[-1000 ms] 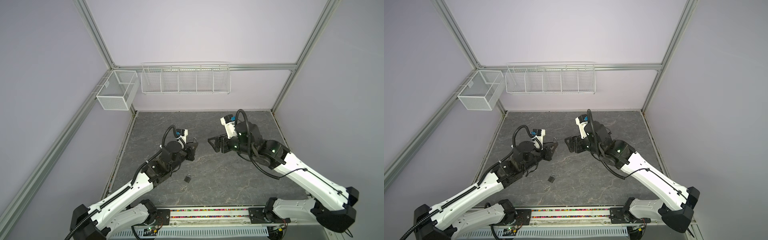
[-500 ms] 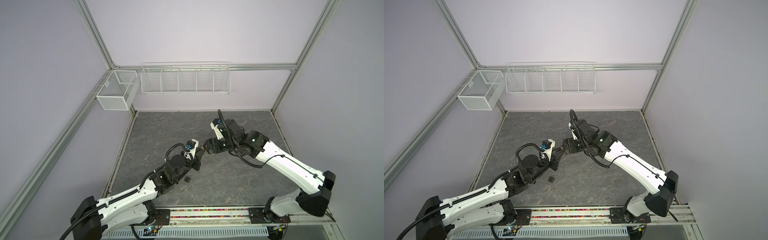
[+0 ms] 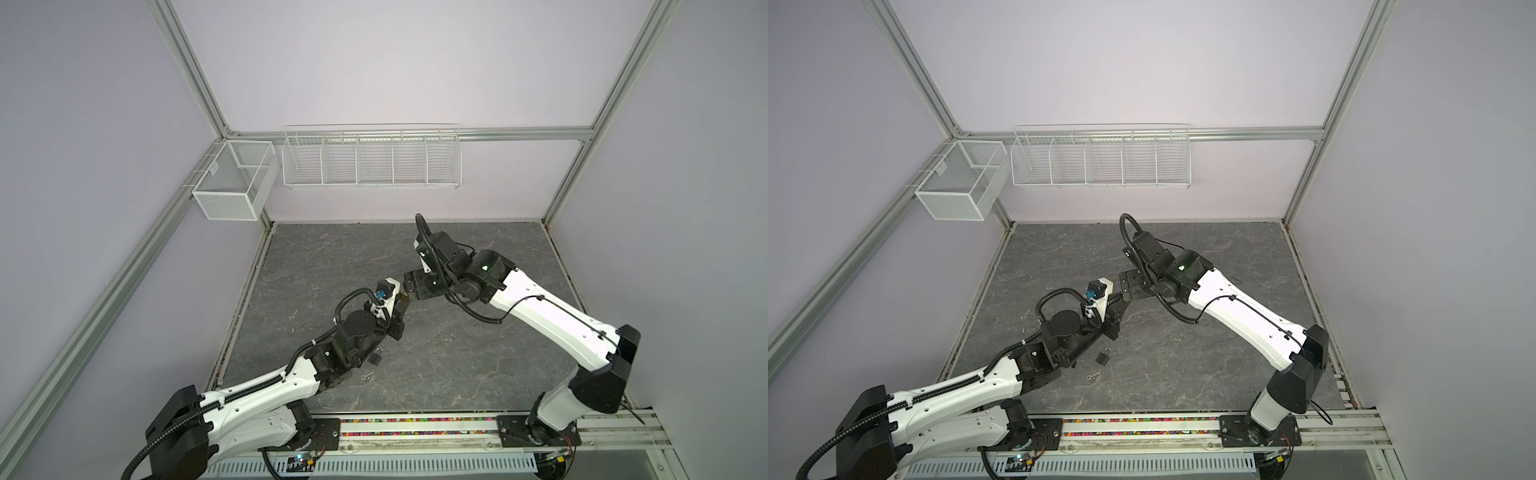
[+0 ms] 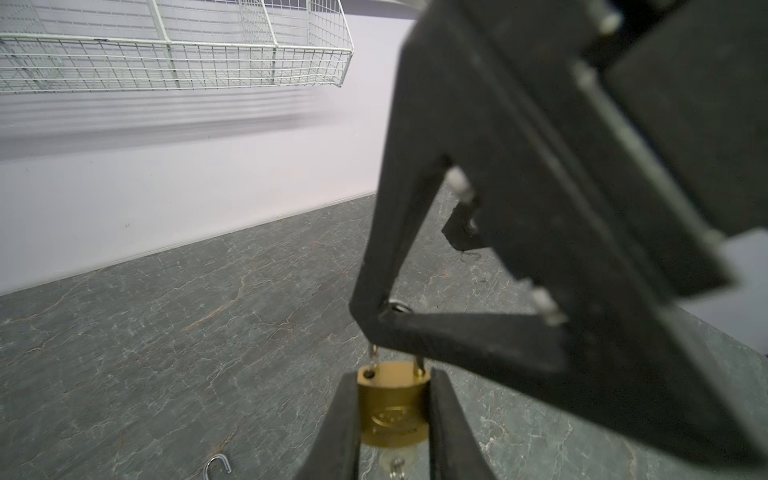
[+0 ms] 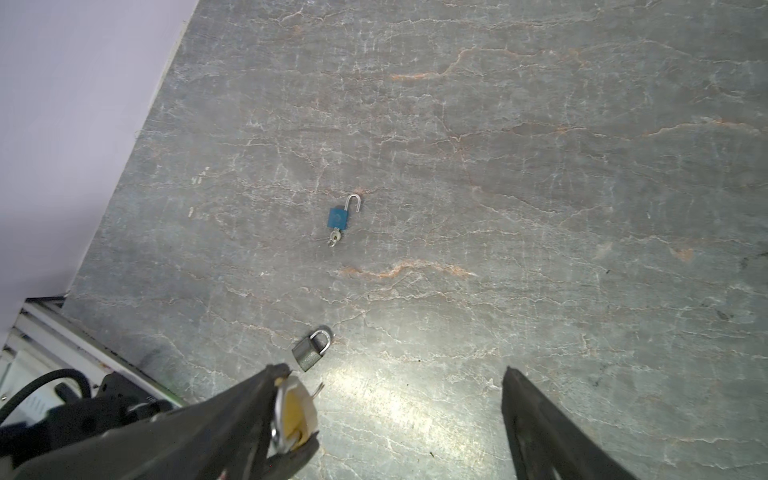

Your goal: Unlock with the key

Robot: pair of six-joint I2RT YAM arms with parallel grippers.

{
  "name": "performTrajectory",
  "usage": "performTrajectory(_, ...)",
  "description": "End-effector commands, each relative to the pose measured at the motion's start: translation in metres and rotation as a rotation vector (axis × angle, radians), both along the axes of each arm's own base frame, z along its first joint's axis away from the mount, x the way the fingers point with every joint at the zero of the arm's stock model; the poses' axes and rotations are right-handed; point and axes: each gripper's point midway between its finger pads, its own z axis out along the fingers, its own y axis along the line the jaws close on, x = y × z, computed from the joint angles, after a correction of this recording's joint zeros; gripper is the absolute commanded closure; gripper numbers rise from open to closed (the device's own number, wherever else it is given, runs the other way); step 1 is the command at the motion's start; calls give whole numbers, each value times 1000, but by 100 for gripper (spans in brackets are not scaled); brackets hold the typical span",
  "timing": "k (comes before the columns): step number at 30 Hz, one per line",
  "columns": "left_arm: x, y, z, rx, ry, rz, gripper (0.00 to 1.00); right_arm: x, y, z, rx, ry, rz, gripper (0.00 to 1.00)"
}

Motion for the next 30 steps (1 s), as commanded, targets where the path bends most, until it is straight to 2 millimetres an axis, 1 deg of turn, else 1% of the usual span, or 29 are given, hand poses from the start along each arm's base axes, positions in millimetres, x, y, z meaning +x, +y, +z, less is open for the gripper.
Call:
performTrajectory(1, 1, 1, 4, 3, -36, 13, 100, 1, -11, -5, -91, -3, -19, 14)
performTrajectory(9, -1, -3, -3, 53, -59, 12, 100, 10, -18, -3, -172, -13, -29, 12)
performTrajectory(13, -3, -3, 0, 53, -77, 13, 100, 12, -20, -7, -200, -2, -9, 12)
performTrajectory(16, -4, -3, 5, 48, -88, 10, 100, 11, -28, -10, -215, 23, -11, 12)
performTrajectory(19, -5, -2, 7, 49, -97, 12, 100, 10, -31, -4, -209, 12, -2, 11)
performTrajectory(23, -4, 0, 5, 47, -92, 17, 100, 10, -39, 0, -224, 10, -2, 11)
performTrajectory(27, -4, -1, 7, 29, -89, 19, 100, 3, -39, 0, -199, 19, 22, 11)
performTrajectory(30, -3, -1, 9, 25, -87, 24, 100, 1, -43, 3, -198, 13, 15, 11)
